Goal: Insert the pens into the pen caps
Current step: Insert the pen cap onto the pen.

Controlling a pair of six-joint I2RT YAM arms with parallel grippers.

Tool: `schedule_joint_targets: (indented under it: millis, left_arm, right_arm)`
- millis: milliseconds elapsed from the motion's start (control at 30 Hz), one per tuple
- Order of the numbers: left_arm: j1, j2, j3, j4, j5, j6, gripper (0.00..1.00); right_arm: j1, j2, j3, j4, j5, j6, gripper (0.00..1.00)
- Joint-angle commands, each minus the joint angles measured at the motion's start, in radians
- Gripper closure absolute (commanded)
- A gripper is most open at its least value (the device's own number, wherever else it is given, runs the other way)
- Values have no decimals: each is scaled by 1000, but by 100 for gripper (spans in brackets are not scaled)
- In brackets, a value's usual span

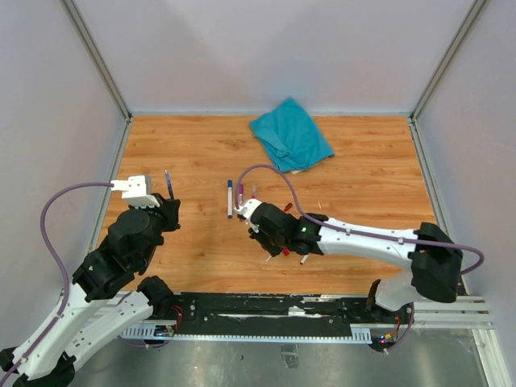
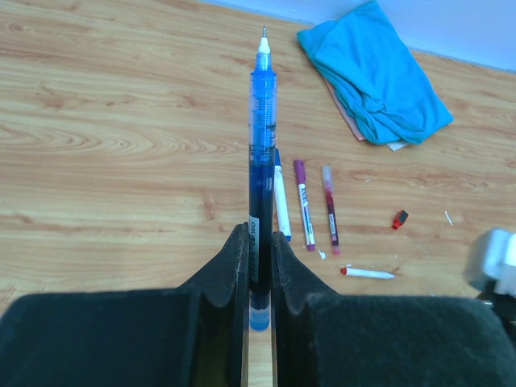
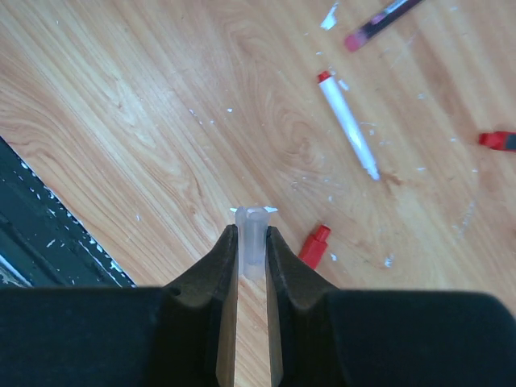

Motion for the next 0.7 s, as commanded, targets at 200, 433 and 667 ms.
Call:
schedule_joint_targets:
  millis: [200,433,667]
  left_arm:
    - [4,6,-2,23,-6,2,99]
    - [4,19,-3,25,3,4,100]
    - [4,31,0,27,8,8,100]
  right_arm:
    - [-38,-209,-180,219,98,-76,99]
    - [-194,-294,-215,236,-257,-39,99]
    - [-316,-371,-306,339,-394,21,97]
